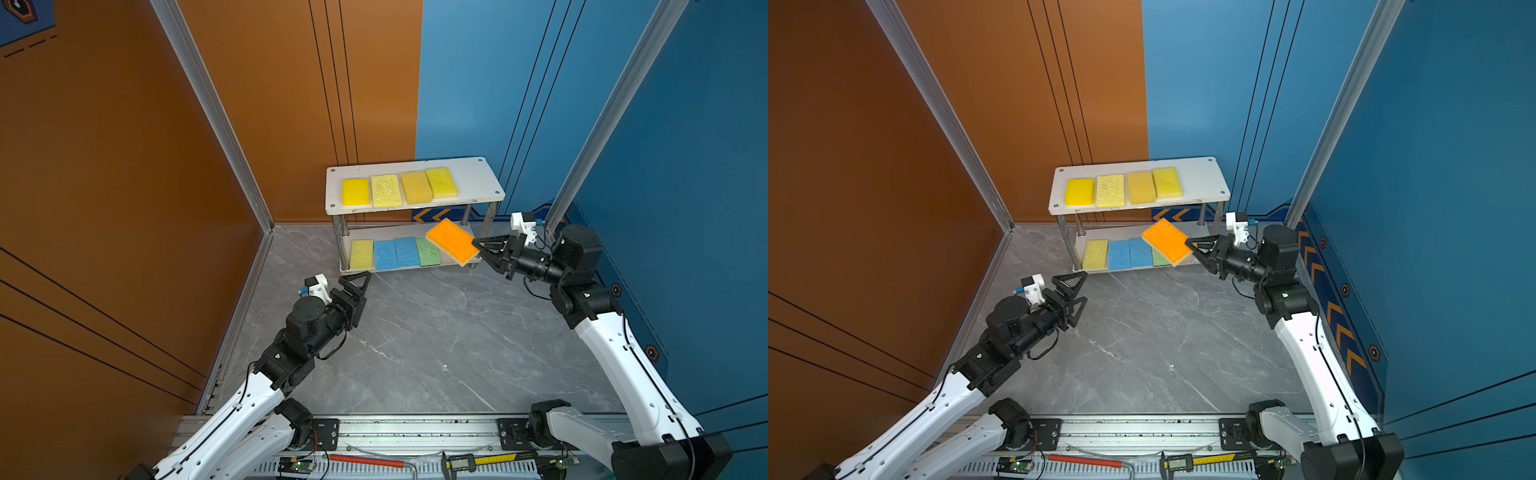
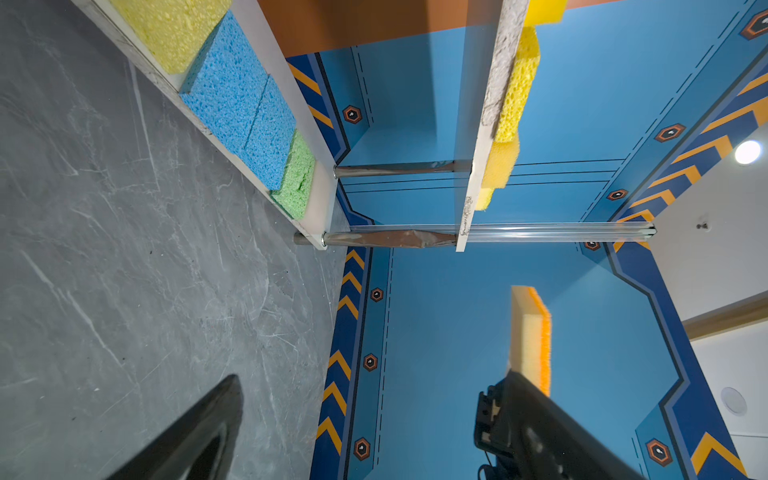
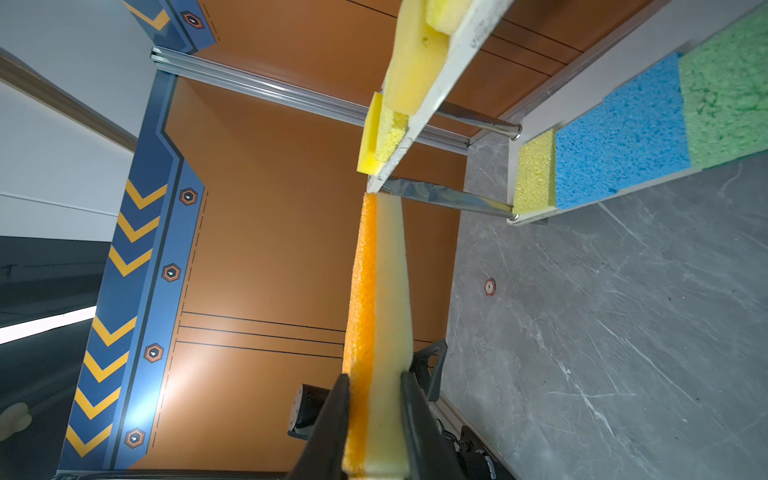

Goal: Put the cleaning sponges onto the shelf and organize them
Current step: 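Lift the orange sponge to the top shelf with the right gripper while the left withdraws, then lower the orange sponge onto the top shelf beside the yellow sponges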

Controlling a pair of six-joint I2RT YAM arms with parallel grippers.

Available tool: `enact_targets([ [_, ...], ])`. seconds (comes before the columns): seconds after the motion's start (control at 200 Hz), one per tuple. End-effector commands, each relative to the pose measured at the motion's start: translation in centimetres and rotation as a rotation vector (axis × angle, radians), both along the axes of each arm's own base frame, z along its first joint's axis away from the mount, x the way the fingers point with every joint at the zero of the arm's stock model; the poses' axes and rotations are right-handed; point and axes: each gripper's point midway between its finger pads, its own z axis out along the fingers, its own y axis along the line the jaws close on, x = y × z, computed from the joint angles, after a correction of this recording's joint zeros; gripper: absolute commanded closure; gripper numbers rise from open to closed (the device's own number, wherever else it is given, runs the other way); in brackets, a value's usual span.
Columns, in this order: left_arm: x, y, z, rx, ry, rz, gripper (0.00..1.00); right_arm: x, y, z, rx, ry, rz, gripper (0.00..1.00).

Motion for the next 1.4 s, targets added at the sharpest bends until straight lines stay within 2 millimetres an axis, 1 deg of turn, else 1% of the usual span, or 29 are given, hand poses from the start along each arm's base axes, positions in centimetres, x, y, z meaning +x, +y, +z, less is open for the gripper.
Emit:
enact_targets([
  [0.0, -0.5, -0.2, -1.2, 0.036, 0.027, -0.037, 0.02, -0.2, -0.8, 4.5, 0.016, -0.093, -0.012, 0.78],
  [0.02, -0.5, -0.2, -1.3, 0.038, 0.031, -0.040, 0.02, -0.1, -0.9, 5.3, 0.018, -0.111, -0.020, 0.78],
  [0.13, -1.1, 0.0, -1.8, 0.058, 0.051, -0.051, 0.02, 0.9, -1.6, 8.1, 0.016, -0.179, -0.061, 0.78],
  [0.23, -1.6, 0.3, -2.2, 0.074, 0.066, -0.055, 0.02, 2.4, -2.5, 9.8, 0.009, -0.220, -0.110, 0.78],
  [0.37, -2.3, 0.7, -2.9, 0.095, 0.083, -0.063, 0.02, 4.8, -4.0, 10.7, -0.003, -0.243, -0.201, 0.79],
  [0.435, -2.5, 0.9, -2.7, 0.097, 0.079, -0.062, 0.02, 5.9, -4.9, 11.0, -0.008, -0.249, -0.247, 0.79],
  [0.44, -2.6, 0.9, -3.1, 0.106, 0.093, -0.061, 0.02, 6.0, -5.0, 11.1, -0.009, -0.251, -0.250, 0.79],
  [0.46, -2.8, 1.1, -3.5, 0.115, 0.107, -0.061, 0.02, 6.3, -5.2, 11.1, -0.011, -0.253, -0.263, 0.79],
  [0.541, -3.1, 1.5, -3.7, 0.124, 0.114, -0.057, 0.02, 7.5, -6.3, 11.4, -0.026, -0.263, -0.313, 0.79],
  [0.706, -3.8, 2.3, -3.9, 0.136, 0.130, -0.049, 0.02, 10.2, -8.2, 10.6, -0.073, -0.246, -0.403, 0.79],
  [0.801, -4.2, 2.8, -3.8, 0.147, 0.140, -0.044, 0.02, 11.7, -9.0, 9.6, -0.100, -0.227, -0.442, 0.79],
  [0.956, -4.8, 3.5, -3.8, 0.161, 0.156, -0.044, 0.02, 13.5, -9.9, 8.1, -0.152, -0.197, -0.489, 0.79],
  [1.006, -5.0, 3.7, -3.8, 0.164, 0.162, -0.045, 0.02, 13.9, -10.1, 8.0, -0.171, -0.195, -0.498, 0.79],
  [1.036, -5.1, 3.8, -3.9, 0.165, 0.164, -0.045, 0.02, 14.3, -10.2, 7.2, -0.189, -0.181, -0.502, 0.79],
  [1.041, -5.1, 3.8, -3.9, 0.165, 0.164, -0.045, 0.02, 14.3, -10.2, 7.7, -0.189, -0.192, -0.505, 0.79],
  [1.051, -5.1, 3.8, -3.8, 0.165, 0.164, -0.045, 0.02, 14.2, -10.2, 8.1, -0.192, -0.199, -0.507, 0.79],
  [1.071, -5.2, 3.8, -3.9, 0.165, 0.168, -0.045, 0.02, 14.3, -10.3, 8.1, -0.202, -0.201, -0.510, 0.79],
  [1.216, -5.2, 4.1, -4.1, 0.162, 0.178, -0.043, 0.02, 15.3, -10.5, 6.9, -0.252, -0.171, -0.518, 0.79],
  [1.396, -5.0, 4.2, -4.3, 0.157, 0.192, -0.053, 0.02, 16.1, -9.9, 5.7, -0.308, -0.149, -0.514, 0.79],
])
